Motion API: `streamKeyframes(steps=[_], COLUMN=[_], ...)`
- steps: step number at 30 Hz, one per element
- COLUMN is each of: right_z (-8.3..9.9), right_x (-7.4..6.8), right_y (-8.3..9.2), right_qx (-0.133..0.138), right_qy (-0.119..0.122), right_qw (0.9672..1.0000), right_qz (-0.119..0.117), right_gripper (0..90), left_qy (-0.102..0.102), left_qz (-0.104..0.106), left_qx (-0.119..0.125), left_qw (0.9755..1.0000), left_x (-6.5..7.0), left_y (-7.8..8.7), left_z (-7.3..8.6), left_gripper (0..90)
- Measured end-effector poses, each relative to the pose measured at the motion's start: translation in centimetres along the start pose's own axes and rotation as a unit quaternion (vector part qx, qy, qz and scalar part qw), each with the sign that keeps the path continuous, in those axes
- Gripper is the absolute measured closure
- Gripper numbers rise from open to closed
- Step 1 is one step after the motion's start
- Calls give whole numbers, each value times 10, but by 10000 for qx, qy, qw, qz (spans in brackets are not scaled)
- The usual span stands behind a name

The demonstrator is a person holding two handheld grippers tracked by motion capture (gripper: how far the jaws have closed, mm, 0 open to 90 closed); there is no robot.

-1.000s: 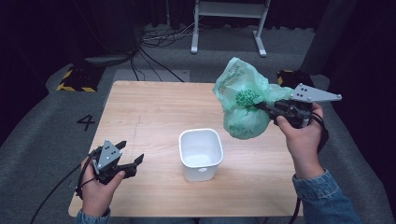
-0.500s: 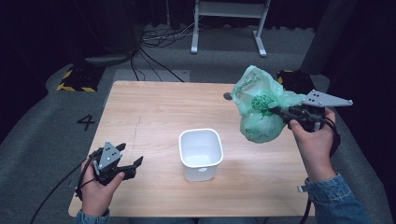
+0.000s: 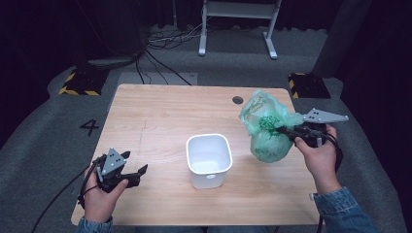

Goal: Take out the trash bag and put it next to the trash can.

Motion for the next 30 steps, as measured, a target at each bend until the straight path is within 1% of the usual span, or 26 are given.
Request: streamKeyframes(steps=[2, 8, 14, 16, 19, 20, 21, 22, 23, 24, 26, 28, 30], right_z=[6, 21, 36, 40, 43, 43, 43, 42, 41, 41, 39, 37, 35], right_x=[3, 7, 12, 14, 18, 19, 20, 20, 21, 21, 20, 19, 19], right_y=[-4, -20, -38, -43, -49, -50, -52, -53, -55, -56, -54, -48, -40], right_qx=[-85, -387, -689, -744, -760, -764, -730, -679, -625, -616, -696, -693, -654], right_qy=[-50, -96, -223, -269, -360, -377, -382, -431, -476, -528, -495, -532, -583], right_qw=[10000, 9992, 9974, 9968, 9964, 9963, 9966, 9968, 9969, 9967, 9963, 9961, 9960], right_qz=[3, 1, -45, -65, -80, -71, -54, -2, 56, 87, 83, 151, 187], right_gripper=[875, 873, 870, 869, 857, 837, 784, 699, 574, 496, 466, 399, 370], left_qy=[42, 48, 86, 65, 69, 59, 46, 26, 30, 25, 25, 21, 18], left_qz=[48, 160, 165, 159, 172, 179, 185, 186, 175, 174, 187, 185, 191], left_qx=[50, -63, -105, -156, -136, -147, -166, -181, -176, -176, -177, -177, -181], left_qw=[10000, 9998, 9998, 9997, 9997, 9997, 9997, 9997, 9997, 9997, 9997, 9997, 9997], left_x=[1, 5, 5, 6, 7, 7, 7, 7, 8, 8, 8, 8, 8], left_y=[-3, -9, -12, -12, -13, -13, -14, -14, -14, -15, -15, -15, -15], left_z=[1, 5, 8, 9, 8, 8, 8, 8, 8, 8, 8, 8, 8], left_gripper=[241, 242, 242, 242, 242, 242, 242, 242, 242, 241, 242, 242, 242])
Point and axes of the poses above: each handheld gripper's, and its own axes: y roughly backward along the jaws, z roughly out of its underside, x roughly to its right, the point moved 4 cm from there along -y, roughly forward along the jaws, and after that the axes turned 15 degrees about -y, right-handed, at the moved point
